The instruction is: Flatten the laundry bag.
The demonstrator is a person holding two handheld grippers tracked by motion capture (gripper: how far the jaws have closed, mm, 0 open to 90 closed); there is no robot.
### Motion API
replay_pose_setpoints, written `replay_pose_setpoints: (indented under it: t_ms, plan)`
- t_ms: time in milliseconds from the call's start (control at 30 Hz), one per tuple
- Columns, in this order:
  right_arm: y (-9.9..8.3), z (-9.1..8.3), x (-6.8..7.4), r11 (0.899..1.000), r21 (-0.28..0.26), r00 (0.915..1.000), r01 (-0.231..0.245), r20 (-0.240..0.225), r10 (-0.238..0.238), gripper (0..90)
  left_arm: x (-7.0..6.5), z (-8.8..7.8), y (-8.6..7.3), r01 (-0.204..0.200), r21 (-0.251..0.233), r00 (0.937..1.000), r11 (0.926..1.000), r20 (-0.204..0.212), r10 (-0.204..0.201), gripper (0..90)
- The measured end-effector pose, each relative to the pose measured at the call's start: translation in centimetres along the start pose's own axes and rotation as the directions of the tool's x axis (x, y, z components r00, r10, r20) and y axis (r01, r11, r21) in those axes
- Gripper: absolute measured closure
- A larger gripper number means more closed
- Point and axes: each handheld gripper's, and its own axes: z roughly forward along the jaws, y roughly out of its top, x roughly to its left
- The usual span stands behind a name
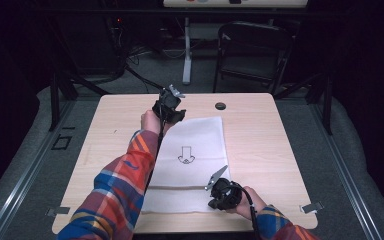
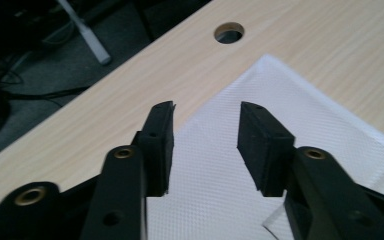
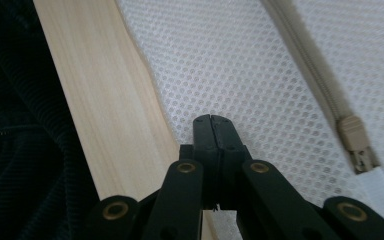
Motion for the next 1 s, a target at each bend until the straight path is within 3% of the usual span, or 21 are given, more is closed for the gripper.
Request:
replay_pose_setpoints:
  t_ms: [33,67,133,200,267,300,333,400,433,467,633,700,733,900,967,1000]
  plan:
    - [0.0,-0.1,0.0,0.999,-0.037,0.9999,-0.017,0.0,0.017,89.6,-0.1,0.0,-0.2,0.007,0.001,1.0,1.0,0.005,-0.007,54.4]
    - [0.1,-0.8,-0.1,0.999,-0.045,0.9996,-0.012,0.026,0.013,85.4,-0.2,0.0,-0.4,0.009,0.006,0.9999,0.9999,0.013,-0.01,45.2]
    - [0.2,-0.9,-0.2,0.998,-0.055,0.9994,-0.018,0.029,0.02,83.6,-0.5,0.0,-0.9,0.005,0.019,0.999,0.9998,0.045,-0.006,42.7]
    - [0.2,-1.5,-0.5,0.996,-0.083,0.997,-0.036,0.065,0.041,70.5,-0.8,-0.1,-1.4,-0.002,0.022,0.9976,0.9997,0.069,0.001,34.0]
    - [0.2,-1.6,-0.6,0.995,-0.088,0.9965,-0.042,0.069,0.048,66.5,-1.2,-0.2,-1.9,-0.009,0.027,0.9958,0.9996,0.091,0.007,32.0]
    - [0.1,-1.8,-0.8,0.995,-0.084,0.9963,-0.049,0.067,0.054,60.8,-1.4,-0.3,-2.2,-0.017,0.028,0.9953,0.9995,0.096,0.014,30.0]
    - [0.1,-1.9,-1.0,0.995,-0.08,0.9944,-0.067,0.076,0.073,47.5,-1.9,-0.3,-2.7,-0.026,0.034,0.9933,0.9991,0.114,0.022,26.5]
    - [-0.1,-2.0,-1.3,0.993,-0.081,0.9924,-0.09,0.076,0.096,38.0,-2.1,-0.4,-3.0,-0.03,0.033,0.9924,0.999,0.121,0.026,24.1]
    - [-0.1,-2.0,-1.3,0.993,-0.081,0.9924,-0.09,0.076,0.096,38.0,-2.4,-0.4,-3.3,-0.03,0.033,0.9907,0.999,0.134,0.025,24.1]
    - [-0.2,-2.2,-1.6,0.992,-0.072,0.9899,-0.103,0.091,0.109,29.2,-2.7,-0.4,-3.6,-0.038,0.044,0.9879,0.9983,0.152,0.031,21.6]
    - [-0.5,-2.6,-2.0,0.99,-0.065,0.986,-0.123,0.105,0.129,19.0,-4.4,-0.6,-5.2,-0.065,0.053,0.9783,0.9965,0.2,0.053,18.2]
    - [-0.8,-3.0,-2.4,0.986,-0.078,0.9802,-0.147,0.123,0.156,14.8,-5.1,-0.7,-6.1,-0.075,0.058,0.9718,0.9955,0.228,0.059,16.3]
    - [-0.9,-3.1,-2.5,0.986,-0.082,0.9801,-0.146,0.124,0.155,14.5,-5.1,-0.7,-6.1,-0.075,0.058,0.9718,0.9955,0.228,0.059,15.8]
    - [-1.2,-3.5,-3.1,0.98,-0.105,0.9718,-0.171,0.147,0.185,9.9,-6.5,-0.8,-7.9,-0.107,0.076,0.9558,0.9914,0.282,0.082,12.7]
    - [-1.2,-3.6,-3.2,0.981,-0.103,0.9722,-0.165,0.151,0.179,9.3,-6.7,-0.8,-8.1,-0.113,0.079,0.9531,0.9905,0.29,0.085,12.1]
    - [-1.3,-3.9,-3.5,0.981,-0.109,0.9684,-0.162,0.173,0.179,9.5,-7.0,-0.9,-8.5,-0.117,0.084,0.9475,0.9896,0.308,0.086,11.4]
